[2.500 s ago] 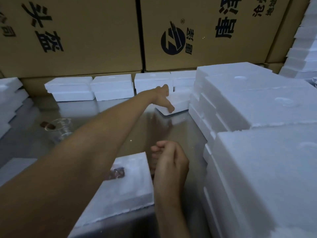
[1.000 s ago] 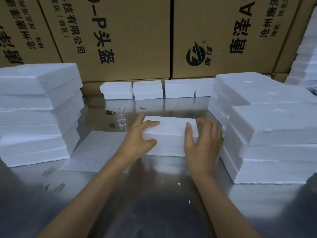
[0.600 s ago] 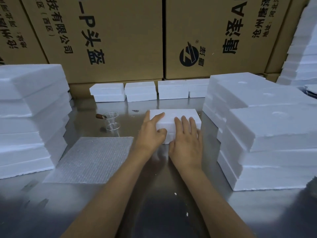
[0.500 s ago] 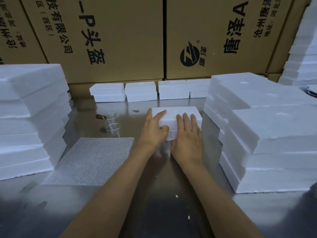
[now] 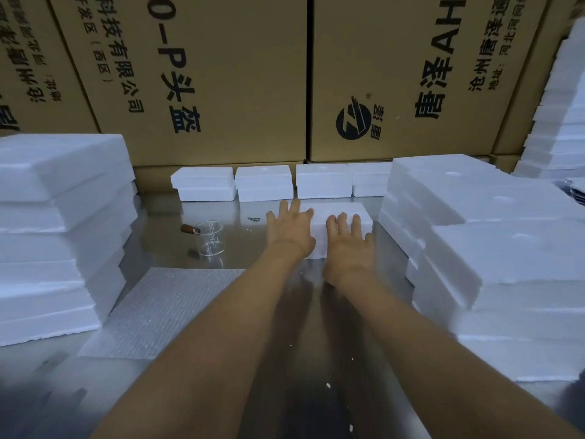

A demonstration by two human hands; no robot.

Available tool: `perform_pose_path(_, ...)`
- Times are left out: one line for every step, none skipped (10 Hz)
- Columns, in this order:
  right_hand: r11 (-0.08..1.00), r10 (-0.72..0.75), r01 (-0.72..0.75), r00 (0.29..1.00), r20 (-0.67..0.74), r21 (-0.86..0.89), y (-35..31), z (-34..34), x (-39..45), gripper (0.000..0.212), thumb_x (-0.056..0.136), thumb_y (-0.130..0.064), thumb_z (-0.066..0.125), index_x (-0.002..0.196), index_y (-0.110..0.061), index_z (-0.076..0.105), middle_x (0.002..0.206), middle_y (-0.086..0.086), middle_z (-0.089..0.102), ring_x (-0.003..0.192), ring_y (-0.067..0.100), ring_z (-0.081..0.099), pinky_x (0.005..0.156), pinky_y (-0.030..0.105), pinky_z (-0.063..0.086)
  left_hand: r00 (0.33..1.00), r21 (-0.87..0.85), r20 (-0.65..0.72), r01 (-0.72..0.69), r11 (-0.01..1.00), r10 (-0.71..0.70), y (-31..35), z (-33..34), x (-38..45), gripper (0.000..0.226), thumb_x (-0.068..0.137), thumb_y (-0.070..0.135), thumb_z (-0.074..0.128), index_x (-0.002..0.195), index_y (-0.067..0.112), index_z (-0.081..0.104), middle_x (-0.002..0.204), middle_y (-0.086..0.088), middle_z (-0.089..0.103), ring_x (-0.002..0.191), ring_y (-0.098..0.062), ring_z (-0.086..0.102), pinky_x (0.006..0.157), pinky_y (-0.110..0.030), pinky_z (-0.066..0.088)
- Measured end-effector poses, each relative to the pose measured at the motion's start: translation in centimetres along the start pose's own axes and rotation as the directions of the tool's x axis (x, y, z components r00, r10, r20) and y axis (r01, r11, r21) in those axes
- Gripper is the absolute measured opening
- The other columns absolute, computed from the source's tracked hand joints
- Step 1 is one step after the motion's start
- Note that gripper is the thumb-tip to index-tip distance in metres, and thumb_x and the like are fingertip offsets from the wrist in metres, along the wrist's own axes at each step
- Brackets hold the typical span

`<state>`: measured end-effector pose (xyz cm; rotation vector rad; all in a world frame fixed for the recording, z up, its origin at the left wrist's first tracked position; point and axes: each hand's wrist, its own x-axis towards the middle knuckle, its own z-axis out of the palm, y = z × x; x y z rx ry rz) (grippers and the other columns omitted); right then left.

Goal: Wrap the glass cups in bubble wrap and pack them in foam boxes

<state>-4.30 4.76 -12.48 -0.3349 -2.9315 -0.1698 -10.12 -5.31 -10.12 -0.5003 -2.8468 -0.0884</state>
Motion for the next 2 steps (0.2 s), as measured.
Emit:
perform_pose_path(0.995, 0.006, 0.003, 0.995, 0.101, -0.095, 0.0, -1.1, 0.3, 0.103, 0.089, -0.042, 0.065, 0.156, -0.015, -0.008, 0.166, 0.011, -0.005, 0.152, 0.037, -0.007, 0.121, 0.052, 0.007, 1.0, 0.098, 0.016, -0.014, 0.995, 0.012, 0.9, 0.0, -0.3, 0.077, 0.089, 0.026, 0.066, 0.153, 0.016, 0.025, 0.156, -0.008, 0.026, 0.142, -0.027, 0.025, 0.113, -0.044, 0.028)
perform_pose_path(1.0, 0.006, -0.004, 0.994, 0.113, -0.013, -0.1, -2.0, -0.6, 0.1, 0.097, -0.044, 0.054, 0.154, -0.014, -0.022, 0.164, 0.009, -0.023, 0.149, 0.035, -0.021, 0.123, 0.051, -0.002, 0.995, -0.126, 0.08, 0.073, 0.989, -0.064, 1.7, -0.5, -2.2, 0.096, 0.093, 0.031, 0.064, 0.158, 0.022, -0.005, 0.167, -0.007, -0.001, 0.153, -0.03, 0.004, 0.121, -0.048, 0.017)
